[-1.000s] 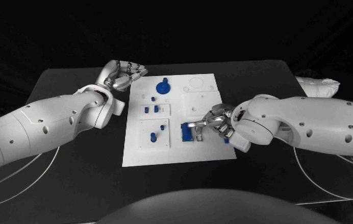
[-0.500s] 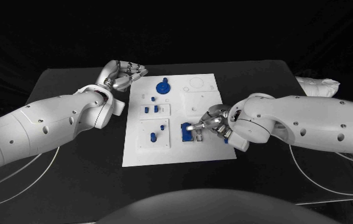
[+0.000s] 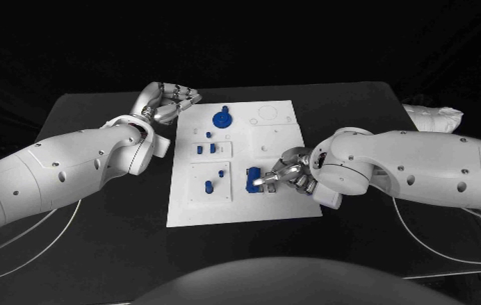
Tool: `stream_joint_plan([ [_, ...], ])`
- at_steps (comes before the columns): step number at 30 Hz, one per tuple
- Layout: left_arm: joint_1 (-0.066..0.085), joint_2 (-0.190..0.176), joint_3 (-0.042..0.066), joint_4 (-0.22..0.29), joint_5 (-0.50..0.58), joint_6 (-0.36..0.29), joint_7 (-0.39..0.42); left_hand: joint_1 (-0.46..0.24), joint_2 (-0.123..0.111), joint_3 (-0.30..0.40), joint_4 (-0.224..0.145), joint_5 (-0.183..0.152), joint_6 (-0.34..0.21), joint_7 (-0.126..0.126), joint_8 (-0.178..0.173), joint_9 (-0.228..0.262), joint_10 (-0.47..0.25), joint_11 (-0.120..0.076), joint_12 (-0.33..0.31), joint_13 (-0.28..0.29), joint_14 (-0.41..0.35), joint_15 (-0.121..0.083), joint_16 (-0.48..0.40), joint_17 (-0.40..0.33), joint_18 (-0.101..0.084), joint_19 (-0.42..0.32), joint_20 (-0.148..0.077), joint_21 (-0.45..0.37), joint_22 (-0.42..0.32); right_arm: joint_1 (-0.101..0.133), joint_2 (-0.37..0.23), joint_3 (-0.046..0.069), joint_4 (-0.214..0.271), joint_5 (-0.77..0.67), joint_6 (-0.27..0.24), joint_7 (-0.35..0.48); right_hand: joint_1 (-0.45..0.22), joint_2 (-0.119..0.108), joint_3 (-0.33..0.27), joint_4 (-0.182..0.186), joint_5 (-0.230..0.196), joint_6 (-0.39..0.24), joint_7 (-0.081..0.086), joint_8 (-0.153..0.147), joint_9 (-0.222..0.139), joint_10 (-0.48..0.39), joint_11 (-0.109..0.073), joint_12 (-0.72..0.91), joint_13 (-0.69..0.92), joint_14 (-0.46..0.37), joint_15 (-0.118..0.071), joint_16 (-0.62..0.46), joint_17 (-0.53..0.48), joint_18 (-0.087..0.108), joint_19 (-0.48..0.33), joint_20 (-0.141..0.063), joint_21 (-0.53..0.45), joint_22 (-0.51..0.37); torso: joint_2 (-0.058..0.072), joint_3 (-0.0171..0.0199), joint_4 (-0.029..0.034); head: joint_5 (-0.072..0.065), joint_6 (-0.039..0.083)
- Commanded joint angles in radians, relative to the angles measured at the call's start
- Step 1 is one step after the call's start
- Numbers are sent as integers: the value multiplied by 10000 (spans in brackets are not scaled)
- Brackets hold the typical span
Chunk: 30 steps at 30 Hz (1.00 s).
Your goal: Assemble the parts on the task board
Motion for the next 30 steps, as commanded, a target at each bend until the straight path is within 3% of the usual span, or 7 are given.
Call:
stream_joint_plan([
  [1, 0, 24, 6, 8, -37, 146, 42, -24, 112, -58, 11, 51, 62, -13, -63, -14, -2, -71, -15, -4, 816, -56, -30, 2054, 12, 783, -49, -34, 2521, -21, -3, -10, 26, 283, 435, -72, -136, -26, -45, 37, -41, -47, -4, 47, 37, 1047, -46, 28, 2631, 1040, -63, 41, 2635, -68, 1047, -68, 45, 2632, 15, -1, 9, -14, 1],
  [15, 0, 26, 7, 9, -38, 142, 35, -12, 125, -72, 10, 53, 61, -13, -70, -15, -4, -71, -17, -5, 816, -56, -30, 2053, 12, 784, -50, -33, 2521, -22, -67, -10, 101, 572, 295, 71, -280, 79, -122, 161, -46, -71, -15, 33, 155, 1047, -58, 28, 2631, 1040, -73, 41, 2635, -68, 1047, -81, 45, 2632, 4, -1, 10, -20, 1],
  [30, 0, 37, 7, -23, -39, 180, 9, -6, 130, -76, 9, 55, 61, -14, -71, -15, -3, -71, -17, -5, 817, -56, -27, 2057, 12, 784, -50, -34, 2521, -28, -146, -10, 147, 590, -281, 281, -317, 223, -120, 221, 1, -102, -17, -1, 223, 1047, -62, 28, 2631, 1040, -79, 41, 2635, -68, 1047, -87, 45, 2632, 0, -1, 2, -44, 1],
])
